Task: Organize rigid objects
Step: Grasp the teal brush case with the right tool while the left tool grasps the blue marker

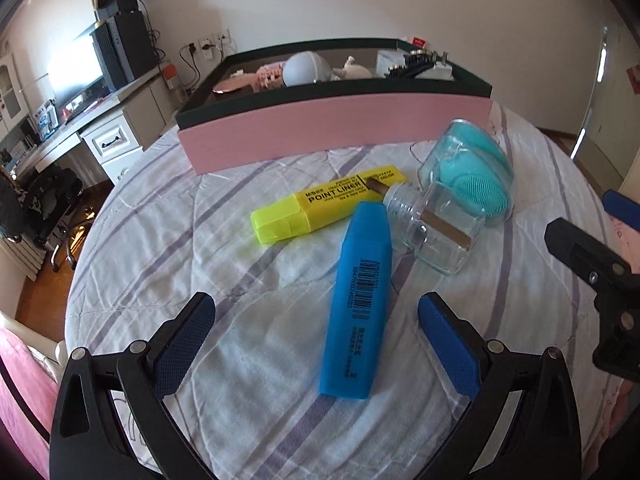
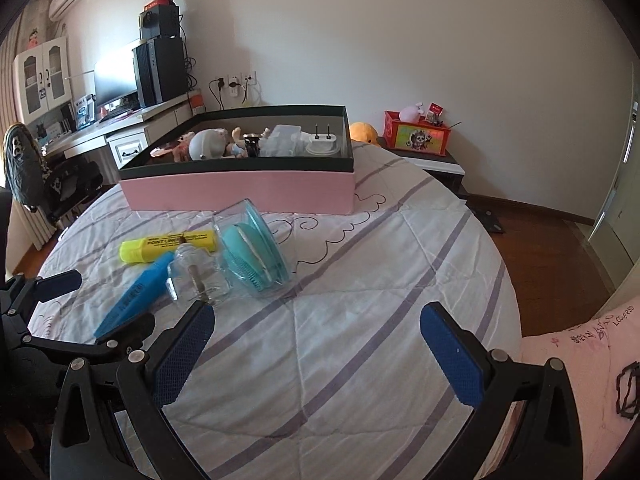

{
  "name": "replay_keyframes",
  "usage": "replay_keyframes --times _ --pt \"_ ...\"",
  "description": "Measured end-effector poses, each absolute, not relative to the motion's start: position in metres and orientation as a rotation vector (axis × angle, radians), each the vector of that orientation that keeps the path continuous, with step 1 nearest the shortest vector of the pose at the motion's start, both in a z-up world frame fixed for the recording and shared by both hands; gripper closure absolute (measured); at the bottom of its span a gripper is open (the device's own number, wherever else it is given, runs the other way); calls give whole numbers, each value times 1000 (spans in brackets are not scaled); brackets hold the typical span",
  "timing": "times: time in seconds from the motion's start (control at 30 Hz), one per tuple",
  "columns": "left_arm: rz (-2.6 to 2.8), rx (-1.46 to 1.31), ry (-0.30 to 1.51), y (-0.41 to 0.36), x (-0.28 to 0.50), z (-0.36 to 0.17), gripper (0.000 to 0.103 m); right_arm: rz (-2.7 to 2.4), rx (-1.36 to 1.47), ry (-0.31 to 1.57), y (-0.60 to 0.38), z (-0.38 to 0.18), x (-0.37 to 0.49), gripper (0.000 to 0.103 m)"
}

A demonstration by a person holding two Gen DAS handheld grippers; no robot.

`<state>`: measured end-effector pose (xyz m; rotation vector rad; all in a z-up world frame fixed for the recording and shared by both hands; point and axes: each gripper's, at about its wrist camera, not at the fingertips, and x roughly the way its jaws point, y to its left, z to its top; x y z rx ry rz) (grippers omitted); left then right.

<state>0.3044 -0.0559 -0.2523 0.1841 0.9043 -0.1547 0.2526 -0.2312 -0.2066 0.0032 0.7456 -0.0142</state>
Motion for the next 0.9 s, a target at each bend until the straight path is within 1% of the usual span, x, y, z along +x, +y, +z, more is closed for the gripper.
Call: replay_keyframes --times 0.07,0.13,0.17,0.2,0.23,0.27,0.3,0.33,0.4,0.47,0.57,0.6,0.63,0.7,0.73,0.8,0.87,0.9 --pt "-169 159 910 -56 309 -254 3 -25 -22 771 -234 -212 263 0" --pt "-183 148 918 -55 314 -255 12 -22 -53 806 -234 -217 274 0" --pt "-198 136 922 -53 316 -254 13 -7 -66 828 -233 -221 281 0" --pt "-209 126 921 -52 317 -254 19 2 -75 842 -232 -224 285 0" --pt "-212 121 915 -50 319 -252 31 15 -81 848 -230 -225 290 0" --pt "-214 112 906 -47 319 -249 38 32 -88 853 -227 -227 294 0" --pt "-213 109 902 -45 319 -248 49 47 -97 862 -224 -228 298 0" --pt "-208 118 900 -42 320 -247 57 57 -108 866 -222 -228 302 0" --pt "-202 128 893 -38 320 -246 64 81 -125 870 -217 -229 310 0" --pt "-203 123 889 -34 320 -245 66 104 -133 870 -213 -228 318 2" --pt "-189 114 883 -29 316 -245 68 168 -138 882 -207 -229 330 12" --pt "-195 101 886 -28 316 -246 68 195 -137 886 -204 -230 332 24" --pt "-201 85 887 -25 317 -246 68 222 -136 897 -201 -232 334 43" --pt "-205 71 892 -22 319 -246 65 254 -142 904 -195 -233 335 57" --pt "-206 71 892 -23 320 -246 65 270 -145 903 -193 -233 335 66" --pt "-218 73 898 -24 322 -247 63 286 -146 899 -190 -233 334 66" --pt "-222 78 899 -26 324 -247 63 291 -136 895 -191 -233 331 66" --pt "-222 79 897 -26 325 -247 68 293 -124 892 -192 -232 328 66"
